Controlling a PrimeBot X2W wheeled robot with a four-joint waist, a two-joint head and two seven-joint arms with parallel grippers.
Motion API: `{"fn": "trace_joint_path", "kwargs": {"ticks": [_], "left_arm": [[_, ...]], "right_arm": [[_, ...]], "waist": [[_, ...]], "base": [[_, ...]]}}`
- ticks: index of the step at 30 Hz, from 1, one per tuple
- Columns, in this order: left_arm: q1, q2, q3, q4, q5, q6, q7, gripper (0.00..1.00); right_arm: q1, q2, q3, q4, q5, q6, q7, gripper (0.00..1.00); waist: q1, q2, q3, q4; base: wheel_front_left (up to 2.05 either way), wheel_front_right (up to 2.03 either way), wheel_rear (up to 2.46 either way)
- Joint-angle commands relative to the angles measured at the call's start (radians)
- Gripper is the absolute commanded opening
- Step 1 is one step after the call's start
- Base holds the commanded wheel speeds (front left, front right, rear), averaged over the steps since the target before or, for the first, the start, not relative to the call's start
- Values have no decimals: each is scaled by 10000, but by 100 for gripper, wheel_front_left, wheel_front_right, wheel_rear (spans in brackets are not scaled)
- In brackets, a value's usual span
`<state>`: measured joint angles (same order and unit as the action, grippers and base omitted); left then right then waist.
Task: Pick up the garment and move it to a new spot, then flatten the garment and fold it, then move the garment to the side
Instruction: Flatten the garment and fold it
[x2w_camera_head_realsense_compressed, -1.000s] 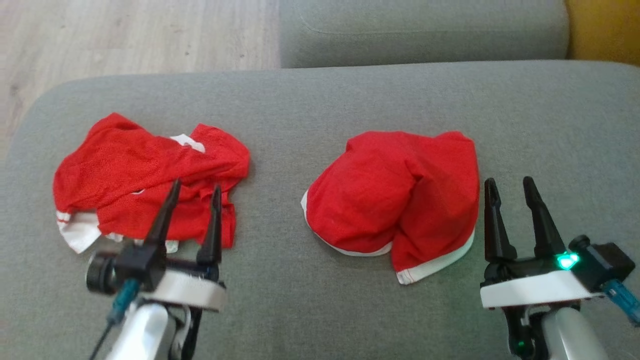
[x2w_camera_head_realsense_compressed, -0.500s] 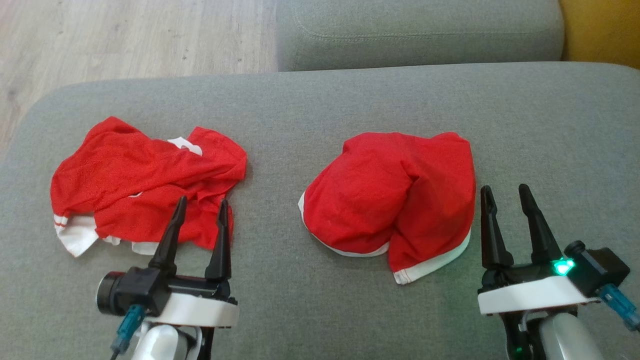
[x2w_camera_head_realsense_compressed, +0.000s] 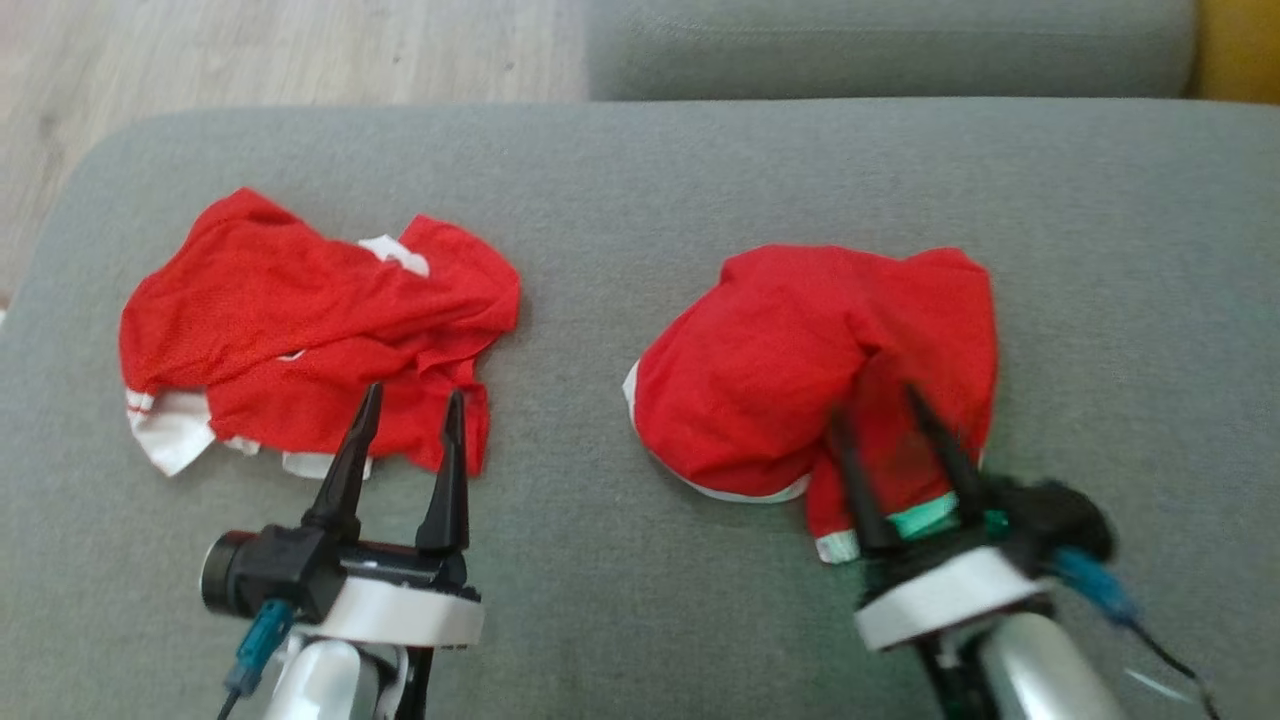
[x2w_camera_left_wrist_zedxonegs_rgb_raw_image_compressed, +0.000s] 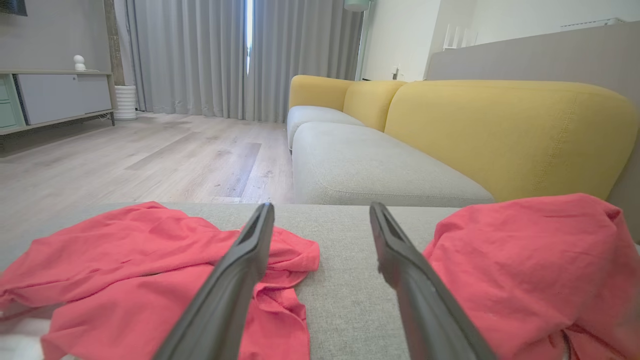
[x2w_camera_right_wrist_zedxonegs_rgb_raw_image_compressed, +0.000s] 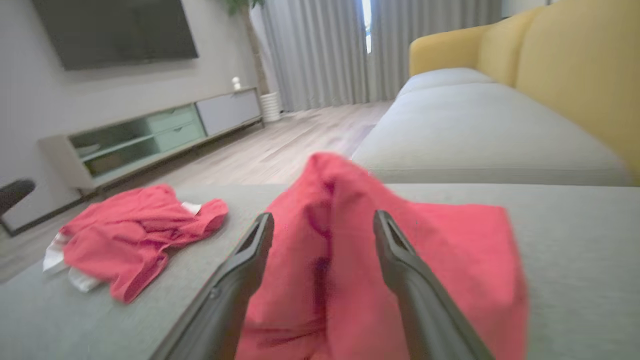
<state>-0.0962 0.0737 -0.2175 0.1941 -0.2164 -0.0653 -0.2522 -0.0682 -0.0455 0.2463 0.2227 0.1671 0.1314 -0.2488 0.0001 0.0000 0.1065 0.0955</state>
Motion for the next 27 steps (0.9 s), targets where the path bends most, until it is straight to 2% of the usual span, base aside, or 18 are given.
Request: {"fn": "trace_joint_path", "kwargs": {"ticks": [1,5,10,16,21,22,23,27], "left_arm": [[-499,-15,434,-249,99,-64,-95,100],[-649,-105,437,-151,134,-171,-95,100],[-805,-182,403,-66,123,-249,-95,100],[-903,-221,369,1,63,-278,-95,100],[-912,-231,345,38,-7,-264,-95,100],[-903,-231,344,34,-34,-243,-95,100],[-895,-232,346,30,-55,-222,-95,100],[-802,-233,390,62,-85,-147,-95,100]], "right_arm": [[-567,-47,456,-125,-159,-7,85,100],[-1112,-47,1337,903,-783,-7,902,100],[-1807,-136,1960,2203,-1678,-7,1839,100],[-2535,-229,2290,3471,-2428,-7,2627,100],[-2857,-199,2425,4271,-2742,-7,2860,100],[-2895,-181,2434,4372,-2718,-7,2831,47],[-2946,-161,2441,4402,-2667,-7,2703,0],[-3035,-76,2286,4211,-1794,-7,1972,0]], "waist": [[-1,0,155,169],[-1,0,363,443],[-1,0,570,760],[-1,0,726,1036],[-1,0,718,1129],[-1,0,706,1123],[-1,0,689,1111],[-1,0,473,973]], "base": [[0,0,0],[0,0,0],[0,0,0],[0,0,0],[0,0,0],[0,0,0],[0,0,0],[0,0,0]]}}
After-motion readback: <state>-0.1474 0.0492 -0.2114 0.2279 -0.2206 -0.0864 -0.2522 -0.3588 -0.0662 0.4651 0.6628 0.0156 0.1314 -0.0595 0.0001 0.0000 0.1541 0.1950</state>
